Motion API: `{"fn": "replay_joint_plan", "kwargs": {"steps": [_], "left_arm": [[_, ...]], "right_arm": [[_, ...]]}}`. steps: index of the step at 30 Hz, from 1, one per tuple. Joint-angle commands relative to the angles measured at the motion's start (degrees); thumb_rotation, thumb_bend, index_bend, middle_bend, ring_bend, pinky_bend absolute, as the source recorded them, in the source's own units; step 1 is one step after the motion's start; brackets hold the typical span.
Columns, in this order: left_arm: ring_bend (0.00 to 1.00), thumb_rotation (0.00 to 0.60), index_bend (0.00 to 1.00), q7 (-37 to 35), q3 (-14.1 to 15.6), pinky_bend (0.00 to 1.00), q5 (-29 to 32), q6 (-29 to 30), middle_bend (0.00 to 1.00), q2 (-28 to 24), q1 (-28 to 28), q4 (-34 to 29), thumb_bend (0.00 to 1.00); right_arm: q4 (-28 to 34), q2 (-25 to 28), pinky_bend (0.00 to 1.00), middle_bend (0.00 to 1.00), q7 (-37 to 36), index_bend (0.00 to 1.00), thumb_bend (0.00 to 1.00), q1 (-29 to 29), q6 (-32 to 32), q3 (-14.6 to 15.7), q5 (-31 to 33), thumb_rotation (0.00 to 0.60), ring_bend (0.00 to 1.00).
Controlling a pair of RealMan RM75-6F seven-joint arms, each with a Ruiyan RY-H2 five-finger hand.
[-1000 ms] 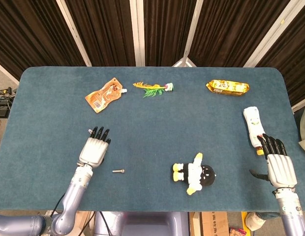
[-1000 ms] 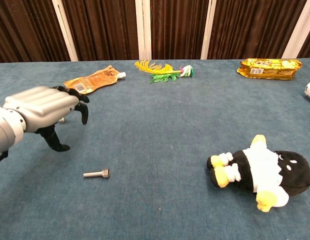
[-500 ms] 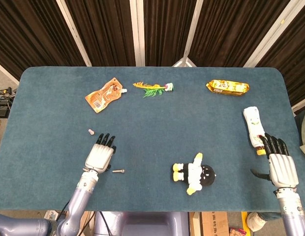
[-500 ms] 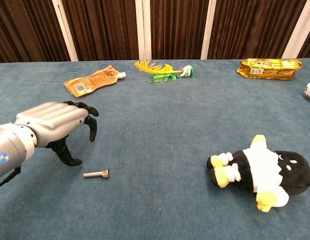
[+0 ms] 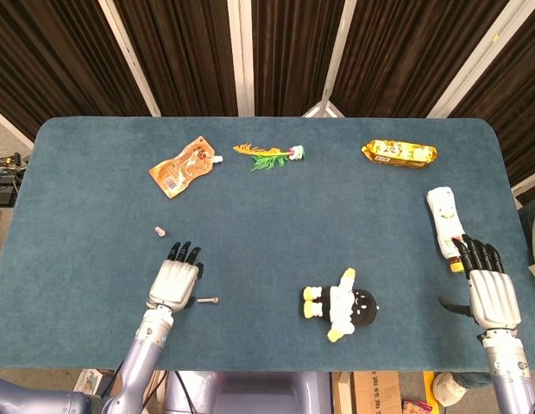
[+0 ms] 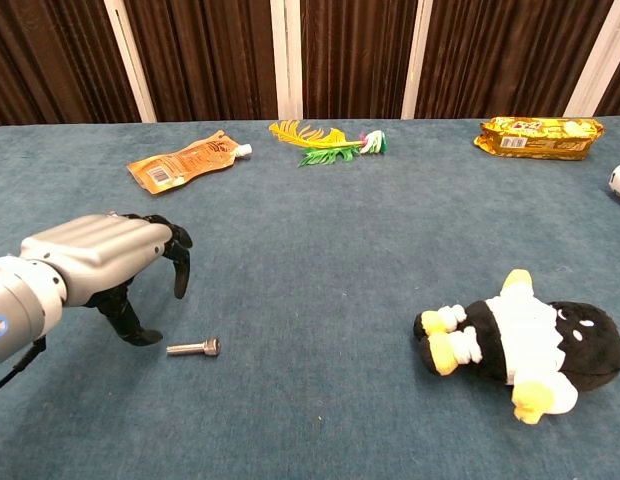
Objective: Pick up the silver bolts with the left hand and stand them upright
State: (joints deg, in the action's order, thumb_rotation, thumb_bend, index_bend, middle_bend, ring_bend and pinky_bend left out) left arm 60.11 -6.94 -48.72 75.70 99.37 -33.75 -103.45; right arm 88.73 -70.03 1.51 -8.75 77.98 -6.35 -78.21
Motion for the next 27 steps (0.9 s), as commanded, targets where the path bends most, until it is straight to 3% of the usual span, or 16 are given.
{"fn": "replay_joint_plan", "kwargs": {"steps": [1, 19, 27], "left_arm": [[0.0, 0.6, 0.46, 0.7, 0.3, 0.0, 1.0, 0.7, 0.11, 0.2, -0.3, -1.0, 0.33], [0.0, 0.6, 0.49, 0.7, 2.0, 0.0, 2.9, 2.8, 0.14, 2.9, -1.1, 0.1, 0.44], [0.0, 0.6, 0.5, 1.4, 2.7, 0.0, 3.2, 3.3, 0.14, 3.7, -1.3, 1.1, 0.44]], "right_arm": [[0.2, 0.0, 0.0, 0.07, 0.2, 0.11, 0.05, 0.0, 0.0, -0.1, 0.0, 0.6, 0.02], [-0.3, 0.3, 0.0, 0.07, -1.0, 0.11, 0.05, 0.1, 0.0, -0.3, 0.3, 0.6, 0.02], [-0.4, 0.2, 0.0, 0.07, -1.3, 0.11, 0.05, 0.1, 0.1, -0.5, 0.6, 0.6, 0.02]]}}
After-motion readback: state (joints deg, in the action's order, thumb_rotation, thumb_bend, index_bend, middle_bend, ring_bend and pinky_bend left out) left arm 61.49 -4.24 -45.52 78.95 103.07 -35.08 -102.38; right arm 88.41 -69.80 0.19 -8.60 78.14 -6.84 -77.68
